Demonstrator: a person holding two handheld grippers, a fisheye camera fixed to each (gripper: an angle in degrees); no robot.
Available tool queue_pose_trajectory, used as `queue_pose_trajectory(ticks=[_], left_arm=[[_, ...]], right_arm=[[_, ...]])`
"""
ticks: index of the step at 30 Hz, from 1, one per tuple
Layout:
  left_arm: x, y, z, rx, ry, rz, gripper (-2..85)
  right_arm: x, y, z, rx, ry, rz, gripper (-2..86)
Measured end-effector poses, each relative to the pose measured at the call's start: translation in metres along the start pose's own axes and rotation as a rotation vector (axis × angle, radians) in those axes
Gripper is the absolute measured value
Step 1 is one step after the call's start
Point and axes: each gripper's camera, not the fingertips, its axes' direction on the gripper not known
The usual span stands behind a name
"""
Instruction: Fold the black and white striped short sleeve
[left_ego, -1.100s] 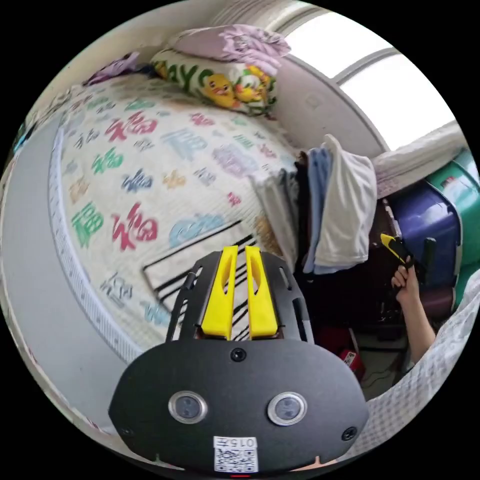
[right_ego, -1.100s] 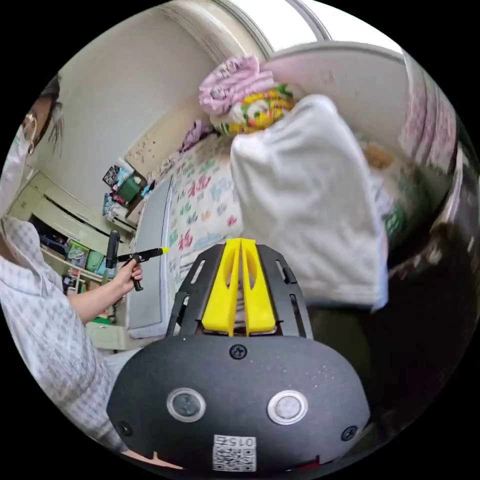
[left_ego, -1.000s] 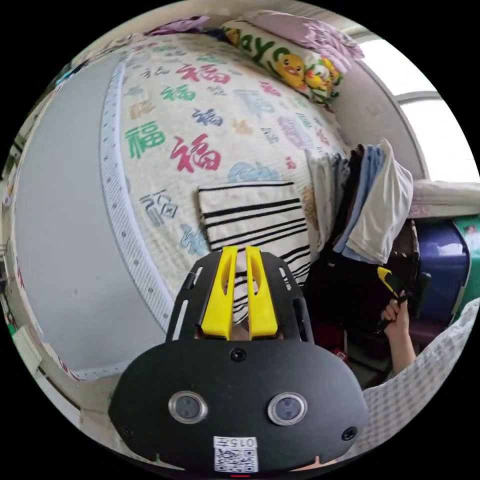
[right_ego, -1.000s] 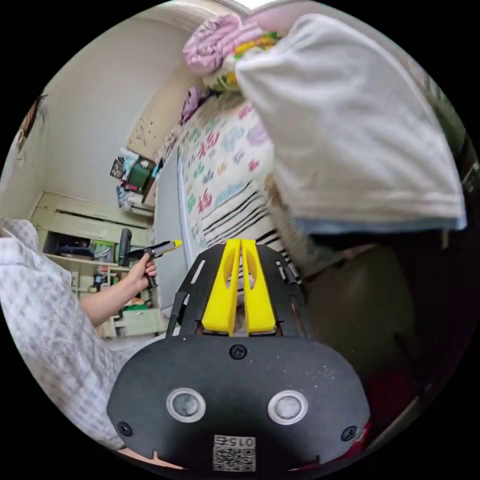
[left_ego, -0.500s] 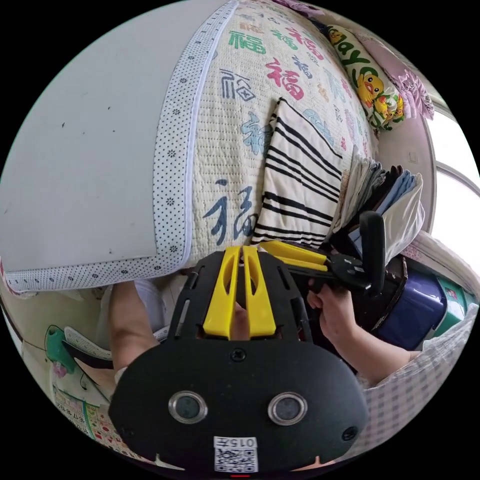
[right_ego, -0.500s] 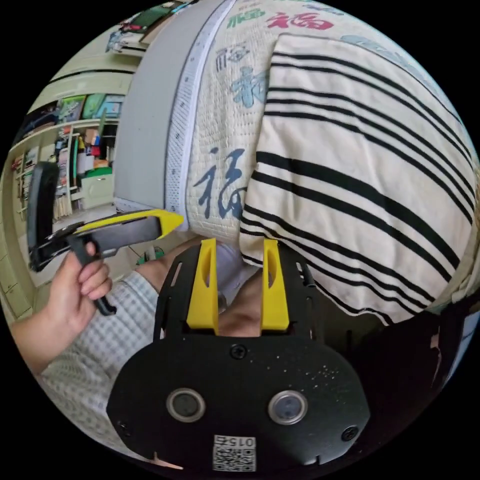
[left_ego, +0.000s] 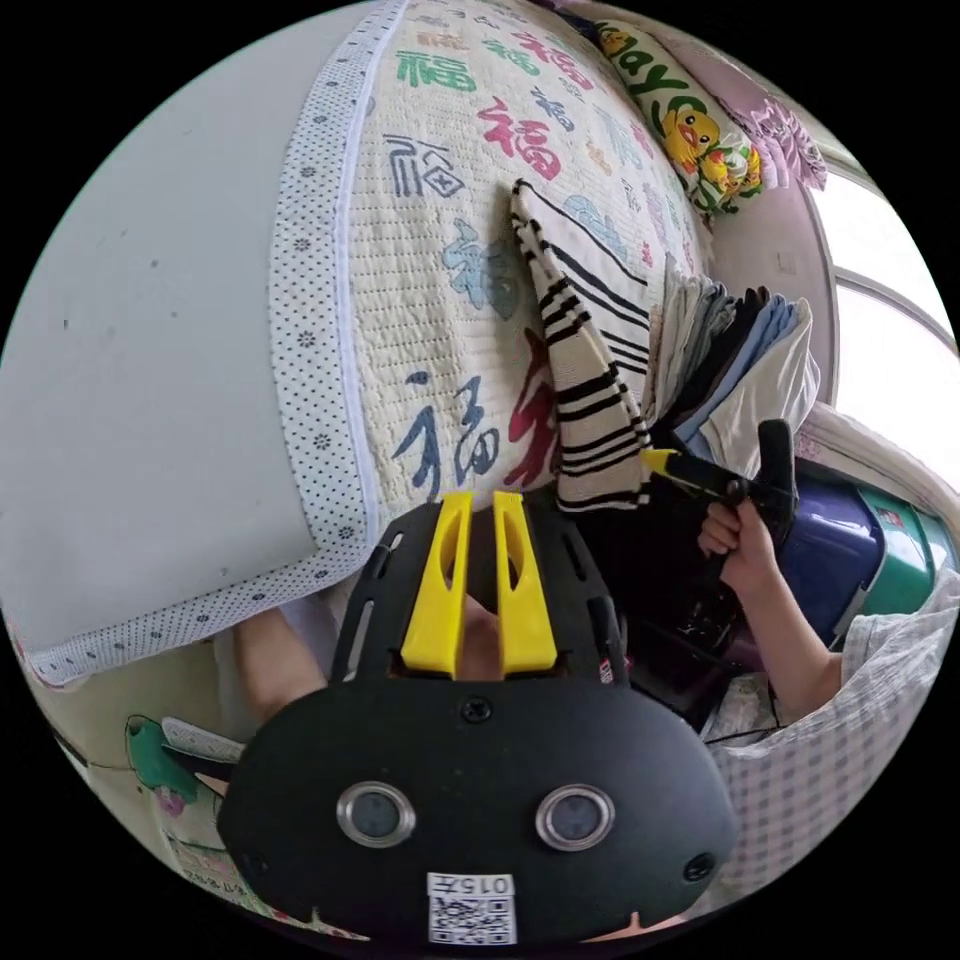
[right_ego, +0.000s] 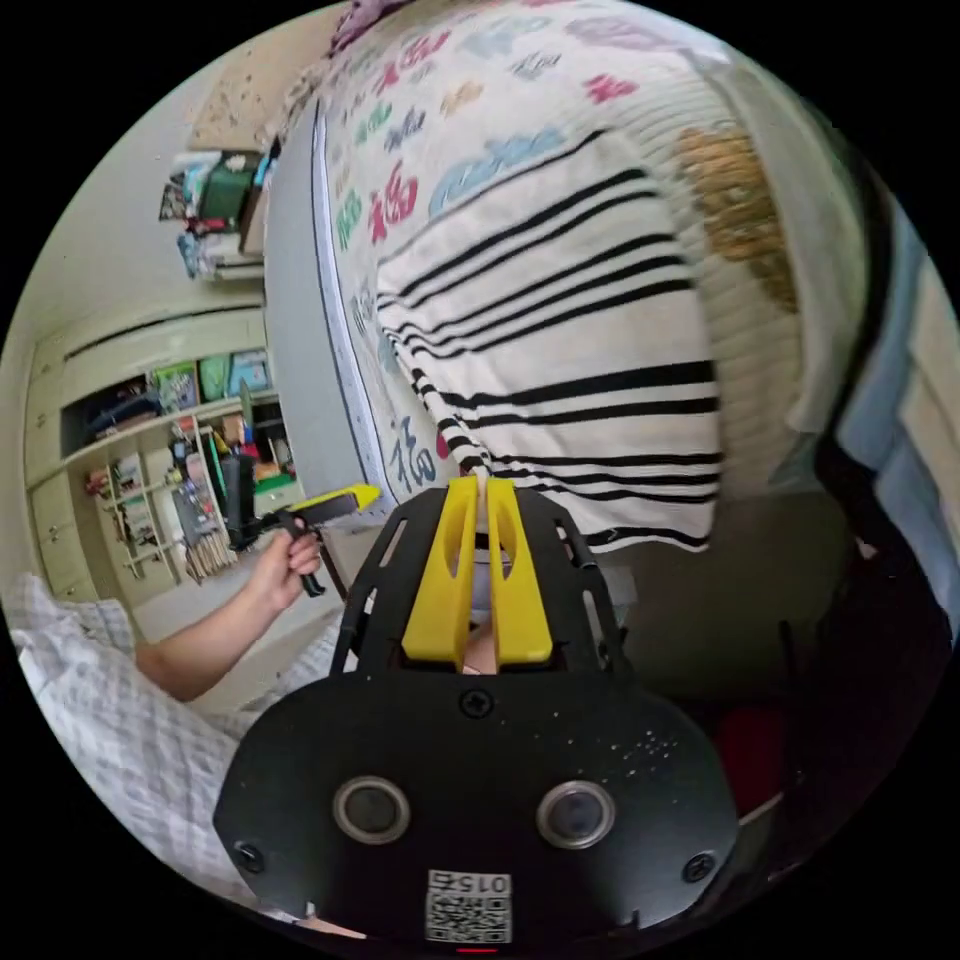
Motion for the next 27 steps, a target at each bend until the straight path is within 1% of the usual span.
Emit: queue_pose_trajectory(ticks=[4,6,7,9,13,14,15,17,19,21,23,27], left_arm=[[0.007,-0.014,0.022,-0.022,0.085,0.017,6.9],[0.011,-0.023,0.033,0.000,0.201,-0.002,7.7],[0.012,-0.025,0.035,0.008,0.237,-0.005,7.8],[0.019,-0.028,0.038,0.046,0.354,-0.008,8.6],[0.026,-0.027,0.035,0.053,0.441,0.039,10.4],[0.025,-0.026,0.032,0.058,0.489,0.043,11.2],[0.021,-0.024,0.029,0.076,0.546,0.026,12.0],[0.009,-0.023,0.025,0.113,0.584,-0.018,12.3],[-0.003,-0.022,0.022,0.105,0.502,-0.060,12.3],[-0.012,-0.017,0.020,0.060,0.327,-0.100,12.0],[-0.019,-0.009,0.017,0.056,0.315,-0.137,11.4],[-0.027,0.017,-0.003,0.100,0.163,-0.180,11.5]], right_arm=[[0.021,0.006,-0.054,0.116,-0.022,0.032,0.4],[0.027,0.005,-0.067,0.119,-0.036,0.004,0.4],[0.029,0.004,-0.067,0.108,-0.057,0.003,0.4],[0.032,0.003,-0.060,0.087,-0.164,-0.016,0.4],[0.030,0.005,-0.041,0.049,-0.261,-0.050,0.3],[0.030,0.007,-0.036,0.050,-0.291,-0.053,0.3],[0.031,0.010,-0.031,0.051,-0.334,-0.051,0.3],[0.036,0.014,-0.025,0.062,-0.396,-0.023,0.3],[0.041,0.018,-0.023,0.082,-0.428,0.005,0.4],[0.045,0.023,-0.025,0.111,-0.444,0.028,0.3],[0.048,0.026,-0.029,0.127,-0.453,0.041,0.3],[0.050,0.028,-0.039,0.145,-0.426,0.045,0.3]])
